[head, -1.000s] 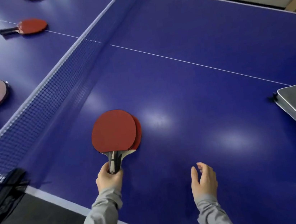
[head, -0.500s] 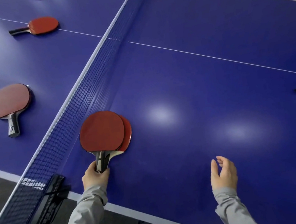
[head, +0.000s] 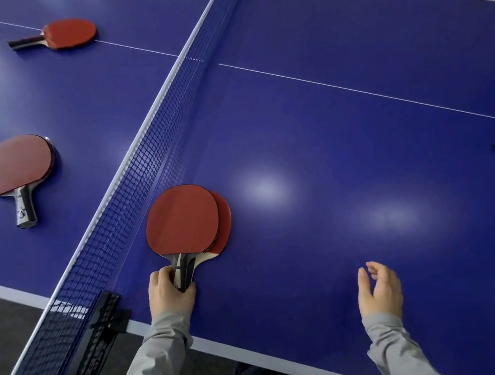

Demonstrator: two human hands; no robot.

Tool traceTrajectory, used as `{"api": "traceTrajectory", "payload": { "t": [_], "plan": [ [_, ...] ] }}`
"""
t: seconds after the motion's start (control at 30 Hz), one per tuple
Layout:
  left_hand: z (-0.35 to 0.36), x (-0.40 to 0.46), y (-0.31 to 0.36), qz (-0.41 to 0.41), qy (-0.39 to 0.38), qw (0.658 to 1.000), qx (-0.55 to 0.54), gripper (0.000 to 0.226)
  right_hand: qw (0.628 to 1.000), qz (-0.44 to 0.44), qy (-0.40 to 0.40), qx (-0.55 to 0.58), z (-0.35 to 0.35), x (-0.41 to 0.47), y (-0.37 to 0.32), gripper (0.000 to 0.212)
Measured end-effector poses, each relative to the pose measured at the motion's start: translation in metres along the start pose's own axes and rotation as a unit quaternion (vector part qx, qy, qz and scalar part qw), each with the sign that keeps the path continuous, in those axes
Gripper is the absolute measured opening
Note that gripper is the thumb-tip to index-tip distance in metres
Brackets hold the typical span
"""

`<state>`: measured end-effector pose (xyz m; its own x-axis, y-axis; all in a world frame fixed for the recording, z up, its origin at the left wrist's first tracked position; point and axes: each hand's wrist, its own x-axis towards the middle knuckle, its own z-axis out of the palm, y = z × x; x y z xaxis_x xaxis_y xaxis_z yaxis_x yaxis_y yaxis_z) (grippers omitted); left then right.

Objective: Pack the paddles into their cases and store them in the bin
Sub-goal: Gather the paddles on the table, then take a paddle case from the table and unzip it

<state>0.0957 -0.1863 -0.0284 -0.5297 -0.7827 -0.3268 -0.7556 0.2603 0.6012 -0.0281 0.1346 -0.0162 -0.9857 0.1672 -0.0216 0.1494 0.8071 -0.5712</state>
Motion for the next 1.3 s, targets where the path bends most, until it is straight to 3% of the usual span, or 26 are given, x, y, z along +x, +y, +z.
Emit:
{"api": "traceTrajectory", "payload": {
  "t": [0.5,0.67,0.77,0.87,1.0,1.07,1.13,1.3],
  "plan": [
    [-0.009,-0.003,0.004,0.018,-0.03,0.998,0.057,0.053,0.998,-0.002,-0.046,-0.035,0.001,-0.01,-0.005,0.032],
    [-0.02,-0.006,0.009,0.004,-0.043,0.997,0.06,0.076,0.998,-0.005,-0.053,-0.04,-0.002,-0.009,-0.006,0.036],
    [-0.033,-0.01,0.013,0.052,-0.001,0.992,0.114,0.077,0.998,0.0,-0.049,-0.036,-0.005,-0.008,-0.006,0.037],
    [-0.034,-0.022,0.033,0.184,0.036,0.967,0.173,0.073,0.997,0.001,-0.052,-0.048,-0.011,-0.008,-0.003,0.038],
    [-0.007,-0.047,0.087,0.347,-0.049,0.905,0.242,0.092,0.993,-0.006,-0.067,-0.099,-0.028,-0.01,0.012,0.043],
    [0.019,-0.059,0.112,0.381,-0.11,0.87,0.293,0.095,0.99,-0.008,-0.07,-0.124,-0.042,-0.009,0.023,0.045],
    [0.049,-0.068,0.126,0.389,-0.161,0.842,0.339,0.083,0.987,-0.007,-0.073,-0.144,-0.058,-0.007,0.037,0.047],
    [0.104,-0.099,0.173,0.421,-0.207,0.806,0.361,0.075,0.982,0.003,-0.067,-0.179,-0.101,0.005,0.07,0.051]
  ]
}}
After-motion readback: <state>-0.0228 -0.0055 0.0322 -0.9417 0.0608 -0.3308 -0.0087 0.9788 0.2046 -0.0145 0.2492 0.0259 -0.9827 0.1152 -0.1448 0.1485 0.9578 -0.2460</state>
